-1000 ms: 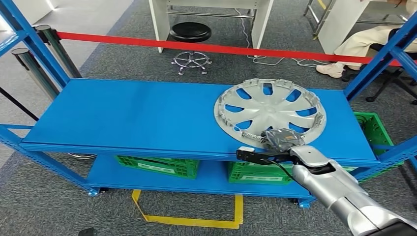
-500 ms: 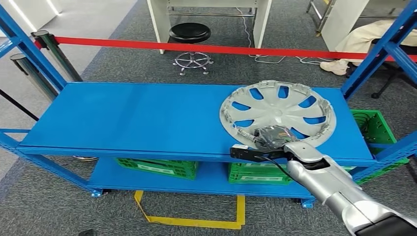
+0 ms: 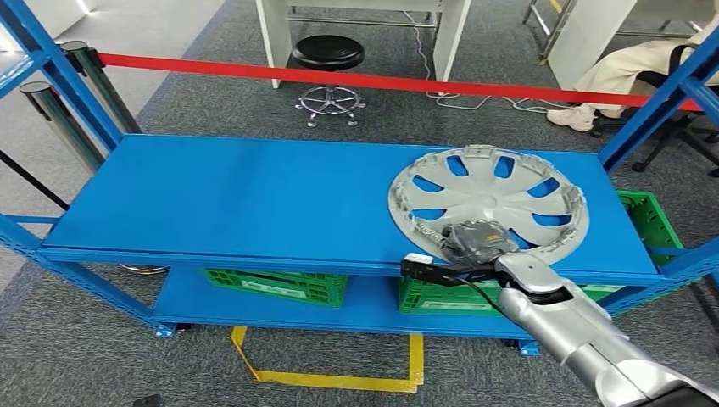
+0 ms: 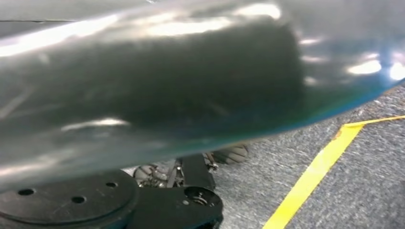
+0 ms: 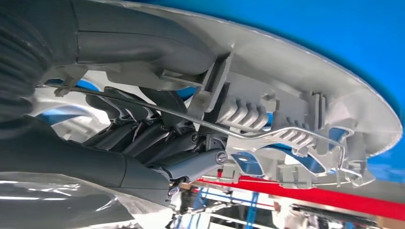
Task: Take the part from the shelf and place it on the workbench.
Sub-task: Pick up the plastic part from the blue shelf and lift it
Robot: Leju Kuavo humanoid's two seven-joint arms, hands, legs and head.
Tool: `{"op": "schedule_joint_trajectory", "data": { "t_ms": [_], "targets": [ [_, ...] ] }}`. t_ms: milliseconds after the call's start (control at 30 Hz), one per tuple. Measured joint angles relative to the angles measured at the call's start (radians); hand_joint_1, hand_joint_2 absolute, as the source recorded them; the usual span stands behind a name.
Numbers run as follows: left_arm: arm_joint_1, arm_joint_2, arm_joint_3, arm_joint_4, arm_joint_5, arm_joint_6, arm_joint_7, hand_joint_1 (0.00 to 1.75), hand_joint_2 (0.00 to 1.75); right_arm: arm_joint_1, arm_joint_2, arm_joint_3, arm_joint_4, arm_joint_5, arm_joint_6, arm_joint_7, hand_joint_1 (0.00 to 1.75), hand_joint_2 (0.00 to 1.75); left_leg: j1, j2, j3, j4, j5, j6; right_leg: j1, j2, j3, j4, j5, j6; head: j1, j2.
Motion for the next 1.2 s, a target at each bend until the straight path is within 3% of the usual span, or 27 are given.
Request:
{"op": "schedule_joint_trajectory", "data": {
  "t_ms": [33, 133, 200, 267, 333, 367, 433, 500, 533, 567, 633, 700, 833, 900, 967, 1000, 1033, 1067, 1133, 1200],
  "targets": [
    [0.0, 0.0, 0.0, 0.0, 0.0, 0.0, 0.0, 0.0, 0.0, 0.007, -0.002, 0.0, -0.014, 0.002, -0.005, 0.0, 1.75, 1.75, -0.001, 0.0, 0.0, 0.0, 0.0, 0.0, 0.0, 0.0, 0.008, -0.019, 0.023, -0.002, 0.0, 0.0],
    [-0.001, -0.002, 0.0, 0.0, 0.0, 0.001, -0.008, 0.0, 0.0, 0.028, -0.014, 0.001, -0.07, 0.02, -0.036, -0.003, 1.75, 1.75, -0.003, -0.004, 0.001, 0.002, -0.002, -0.006, 0.001, 0.0, 0.104, -0.222, 0.12, -0.012, 0.0, 0.0],
    [-0.001, -0.003, 0.0, 0.0, 0.0, 0.005, -0.021, 0.0, 0.0, 0.053, -0.027, 0.001, -0.124, 0.047, -0.062, -0.004, 1.75, 1.75, -0.006, -0.007, -0.005, 0.004, 0.0, -0.016, 0.003, 0.001, 0.136, -0.287, 0.133, -0.017, -0.001, 0.0],
    [0.001, -0.005, 0.0, 0.0, 0.0, 0.01, -0.032, 0.0, 0.0, 0.081, -0.04, 0.001, -0.181, 0.069, -0.076, -0.001, 1.75, 1.75, -0.007, -0.01, -0.009, 0.003, 0.002, -0.027, 0.004, 0.0, 0.135, -0.288, 0.133, -0.023, -0.001, 0.0],
    [0.001, -0.006, 0.0, 0.0, 0.001, 0.012, -0.043, 0.0, 0.0, 0.1, -0.05, 0.001, -0.229, 0.082, -0.086, -0.002, 1.75, 1.75, -0.006, -0.009, -0.018, 0.024, -0.016, -0.037, 0.0, -0.001, 0.135, -0.292, 0.136, -0.034, -0.005, 0.0],
    [0.0, -0.006, 0.0, 0.0, 0.001, 0.012, -0.052, 0.0, 0.0, 0.111, -0.056, 0.001, -0.255, 0.091, -0.097, -0.006, 1.75, 1.75, -0.005, -0.009, -0.035, 0.061, -0.04, -0.042, -0.002, -0.003, 0.136, -0.294, 0.138, -0.039, -0.007, 0.0],
    [0.001, -0.006, 0.0, 0.0, 0.002, 0.012, -0.074, 0.0, 0.0, 0.141, -0.075, 0.0, -0.319, 0.12, -0.131, -0.013, 1.75, 1.75, -0.004, -0.008, -0.092, 0.19, -0.102, -0.049, -0.001, -0.007, 0.136, -0.294, 0.136, -0.047, -0.011, 0.0],
    [0.003, -0.006, 0.0, 0.0, 0.004, 0.012, -0.096, 0.0, 0.0, 0.178, -0.095, 0.0, -0.392, 0.159, -0.166, -0.014, 1.75, 1.75, -0.004, -0.008, -0.136, 0.283, -0.126, -0.05, 0.001, -0.008, 0.137, -0.293, 0.134, -0.05, -0.011, 0.0],
    [0.004, -0.006, 0.0, 0.0, 0.006, 0.012, -0.105, 0.0, 0.0, 0.196, -0.104, 0.0, -0.428, 0.18, -0.181, -0.013, 1.75, 1.75, -0.004, -0.008, -0.136, 0.279, -0.109, -0.049, 0.002, -0.008, 0.138, -0.292, 0.132, -0.051, -0.011, 0.0],
    [0.004, -0.006, 0.001, 0.0, 0.008, 0.012, -0.114, 0.0, 0.0, 0.214, -0.114, -0.002, -0.468, 0.2, -0.197, -0.011, 1.75, 1.75, -0.005, -0.008, -0.12, 0.238, -0.075, -0.045, 0.003, -0.007, 0.14, -0.291, 0.13, -0.051, -0.011, 0.0],
    [0.003, -0.006, 0.001, 0.0, 0.01, 0.01, -0.126, 0.0, 0.87, 0.245, -0.13, -0.005, -0.536, 0.233, -0.223, -0.004, 1.75, 1.75, -0.008, -0.008, -0.07, 0.114, -0.004, -0.033, 0.007, -0.006, 0.144, -0.289, 0.123, -0.048, -0.011, 0.0],
    [0.001, -0.006, 0.004, 0.0, 0.013, 0.007, -0.131, 0.0, 1.75, 0.271, -0.145, -0.011, -0.59, 0.259, -0.24, 0.002, 1.75, 1.75, -0.012, -0.007, -0.038, 0.034, 0.015, -0.023, 0.01, -0.005, 0.14, -0.285, 0.119, -0.04, -0.01, 0.0],
    [0.003, -0.008, 0.006, 0.0, 0.014, 0.002, -0.143, 0.0, 1.75, 0.328, -0.179, -0.025, -0.693, 0.301, -0.273, 0.007, 1.75, 1.75, -0.009, -0.009, -0.031, 0.007, 0.006, -0.009, 0.009, -0.007, 0.125, -0.27, 0.103, -0.019, -0.008, 0.0],
    [0.003, -0.009, 0.006, 0.0, 0.007, 0.005, -0.153, 0.0, 1.75, 0.358, -0.193, -0.033, -0.739, 0.315, -0.289, 0.009, 1.75, 1.75, -0.006, -0.009, -0.027, 0.001, 0.007, -0.001, 0.006, -0.006, 0.083, -0.187, 0.055, -0.011, -0.006, 0.0],
    [0.002, -0.01, 0.006, 0.0, 0.001, 0.01, -0.161, 0.0, 1.75, 0.389, -0.205, -0.043, -0.776, 0.328, -0.304, 0.01, 1.75, 1.75, -0.006, -0.009, -0.027, 0.002, 0.005, 0.004, 0.003, -0.005, 0.016, -0.056, 0.002, -0.004, -0.006, 0.0],
    [0.003, -0.01, 0.006, 0.0, 0.0, 0.011, -0.163, 0.0, 1.75, 0.402, -0.211, -0.048, -0.793, 0.333, -0.308, 0.011, 1.75, 1.75, -0.006, -0.01, -0.026, 0.002, 0.004, 0.005, 0.001, -0.006, -0.008, -0.014, -0.005, -0.001, -0.006, 0.0],
    [0.004, -0.01, 0.006, 0.0, -0.001, 0.012, -0.163, 0.0, 1.75, 0.414, -0.217, -0.052, -0.808, 0.338, -0.311, 0.011, 1.75, 1.75, -0.006, -0.01, -0.024, 0.002, 0.002, 0.004, -0.001, -0.006, -0.015, -0.009, 0.008, 0.002, -0.006, 0.0],
    [0.004, -0.011, 0.006, 0.0, -0.001, 0.013, -0.164, 0.0, 1.75, 0.424, -0.222, -0.056, -0.821, 0.342, -0.312, 0.012, 1.75, 1.75, -0.005, -0.01, -0.022, 0.003, 0.0, 0.002, -0.005, -0.006, -0.002, -0.043, 0.038, 0.004, -0.006, 0.0],
    [0.004, -0.012, 0.006, 0.0, -0.001, 0.015, -0.168, 0.0, 1.75, 0.44, -0.23, -0.064, -0.844, 0.346, -0.314, 0.012, 1.75, 1.75, -0.004, -0.011, -0.018, 0.008, -0.006, -0.006, -0.01, -0.006, 0.06, -0.174, 0.106, 0.008, -0.005, 0.0],
    [0.003, -0.012, 0.006, 0.0, -0.001, 0.017, -0.171, 0.0, 1.75, 0.45, -0.234, -0.072, -0.861, 0.348, -0.319, 0.013, 1.75, 1.75, -0.007, -0.012, -0.02, 0.015, -0.011, -0.018, -0.011, -0.003, 0.103, -0.257, 0.128, 0.004, -0.005, 0.0]
  ]
}}
